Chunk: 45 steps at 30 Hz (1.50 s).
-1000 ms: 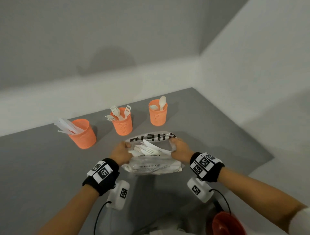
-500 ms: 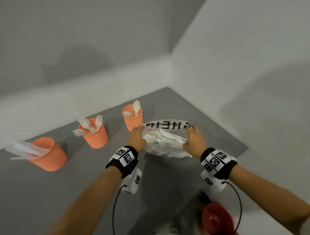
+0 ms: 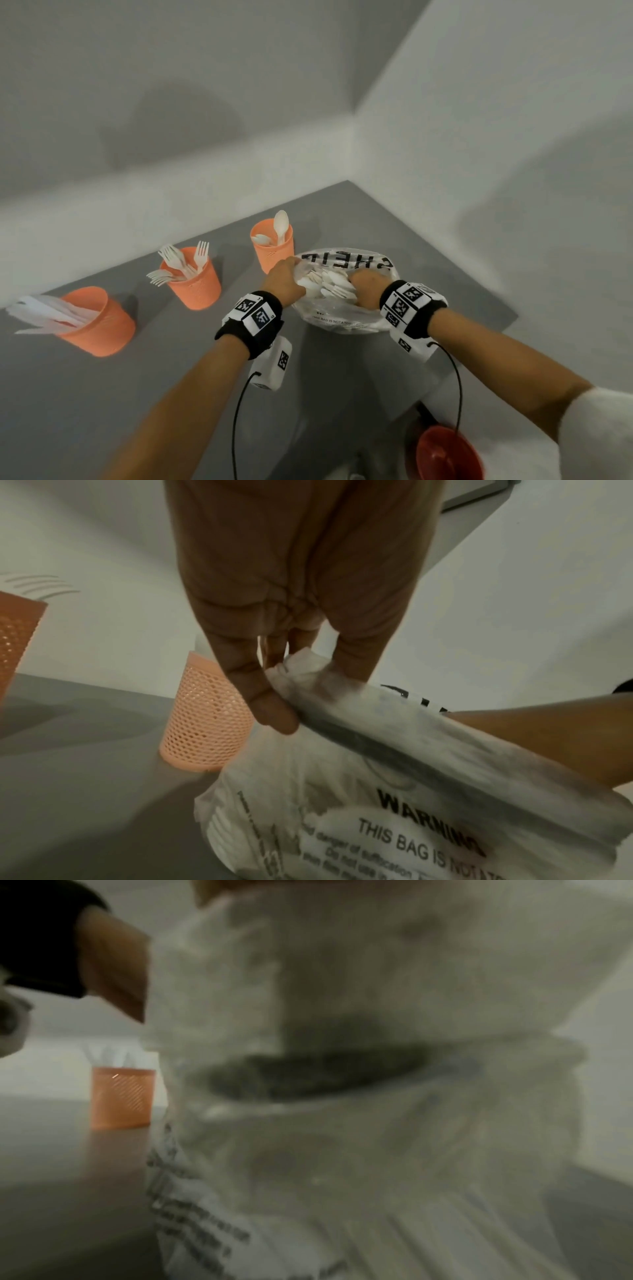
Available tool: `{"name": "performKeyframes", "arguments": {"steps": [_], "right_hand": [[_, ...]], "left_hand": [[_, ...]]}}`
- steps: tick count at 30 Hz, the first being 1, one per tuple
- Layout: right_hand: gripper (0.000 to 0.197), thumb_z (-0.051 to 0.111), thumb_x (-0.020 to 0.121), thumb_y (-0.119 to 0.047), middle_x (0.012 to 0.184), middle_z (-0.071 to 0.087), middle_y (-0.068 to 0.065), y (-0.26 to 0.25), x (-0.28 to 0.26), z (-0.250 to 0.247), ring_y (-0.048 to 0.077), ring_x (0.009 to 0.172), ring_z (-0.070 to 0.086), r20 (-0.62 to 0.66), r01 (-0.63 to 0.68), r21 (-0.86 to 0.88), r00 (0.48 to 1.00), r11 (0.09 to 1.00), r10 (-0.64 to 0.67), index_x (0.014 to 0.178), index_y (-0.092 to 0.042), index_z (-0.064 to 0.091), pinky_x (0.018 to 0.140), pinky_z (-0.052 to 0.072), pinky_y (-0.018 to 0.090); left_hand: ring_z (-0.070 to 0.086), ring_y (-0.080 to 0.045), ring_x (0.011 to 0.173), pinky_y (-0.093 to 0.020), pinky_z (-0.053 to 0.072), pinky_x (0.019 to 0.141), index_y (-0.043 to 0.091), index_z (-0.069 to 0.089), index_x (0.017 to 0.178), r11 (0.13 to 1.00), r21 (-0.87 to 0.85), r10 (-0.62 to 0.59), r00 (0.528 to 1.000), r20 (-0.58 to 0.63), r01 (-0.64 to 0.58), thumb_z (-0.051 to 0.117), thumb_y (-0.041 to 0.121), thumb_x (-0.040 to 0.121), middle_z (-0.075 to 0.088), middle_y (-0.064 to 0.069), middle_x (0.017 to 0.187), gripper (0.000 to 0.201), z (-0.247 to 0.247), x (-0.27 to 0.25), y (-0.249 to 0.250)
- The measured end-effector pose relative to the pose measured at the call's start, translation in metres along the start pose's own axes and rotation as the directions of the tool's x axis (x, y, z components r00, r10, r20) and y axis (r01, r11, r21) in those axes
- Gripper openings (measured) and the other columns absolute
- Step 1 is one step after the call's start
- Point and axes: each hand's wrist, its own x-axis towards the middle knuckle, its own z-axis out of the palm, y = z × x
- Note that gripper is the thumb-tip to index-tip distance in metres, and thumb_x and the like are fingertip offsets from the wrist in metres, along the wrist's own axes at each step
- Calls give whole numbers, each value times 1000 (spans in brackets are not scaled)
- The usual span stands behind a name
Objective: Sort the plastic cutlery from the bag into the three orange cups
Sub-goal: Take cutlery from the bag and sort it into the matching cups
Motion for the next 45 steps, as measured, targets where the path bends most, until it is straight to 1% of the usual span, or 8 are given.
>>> {"name": "performKeyframes", "arguments": {"steps": [7,16,20,29,33,35,39,45], "right_hand": [[57,50,87,-25,119,63,2,18,-5,7,25,111,57,-99,-5,50,995,999,10,141,-34,34,91,44,38],[33,55,85,-22,113,65,7,21,-16,15,25,108,58,-55,-28,220,998,975,41,118,-17,58,89,40,33],[18,58,89,-28,104,64,4,21,-19,10,19,93,56,-65,-6,337,997,942,29,104,-19,61,77,35,24],[49,74,78,-30,105,59,-1,22,-12,-3,15,96,52,-36,17,520,999,854,2,119,-11,56,83,35,22],[27,68,84,-21,89,61,-4,11,-17,-21,14,81,55,-160,138,633,986,762,-46,108,-12,57,78,38,21],[12,66,86,-19,76,62,-4,-1,-21,-35,9,67,59,-244,216,722,968,658,-49,92,-14,57,77,48,30],[11,61,89,-19,71,63,2,-36,-30,-56,-1,51,62,-356,312,857,934,410,33,79,-17,57,65,54,19],[10,64,87,-20,70,61,8,-104,-29,-42,14,58,62,-402,397,915,914,73,61,87,-10,61,66,55,30]], "left_hand": [[47,-30,121,-29,38,95,3,38,136,990,-142,22,1000,-7,-23,56,-4,79,49,-18,132,60,8,-1,20],[49,-35,120,-46,45,100,3,34,140,971,-240,11,999,33,-2,56,-5,78,43,-18,137,67,11,-13,11],[59,-29,93,-44,52,90,2,34,140,962,-272,-7,1000,28,15,55,-6,81,49,-19,130,64,11,-15,10],[59,-20,69,-40,53,87,4,31,142,948,-315,-23,999,33,32,55,-1,84,49,-21,130,63,14,-19,8],[53,-28,113,-32,40,101,6,38,138,968,-252,13,1000,25,-6,55,8,89,45,-15,137,52,10,-26,3],[52,-24,110,-24,39,89,4,49,127,957,-286,23,995,-96,-50,51,10,92,54,-12,126,36,6,-31,1],[53,-16,74,-27,50,67,7,59,91,763,-638,-121,946,-302,-106,45,14,96,57,-3,83,17,-4,-46,-8],[56,-22,77,-31,46,72,6,56,90,132,-964,-270,944,190,232,25,38,100,59,-13,86,46,-2,-83,-40]]}}
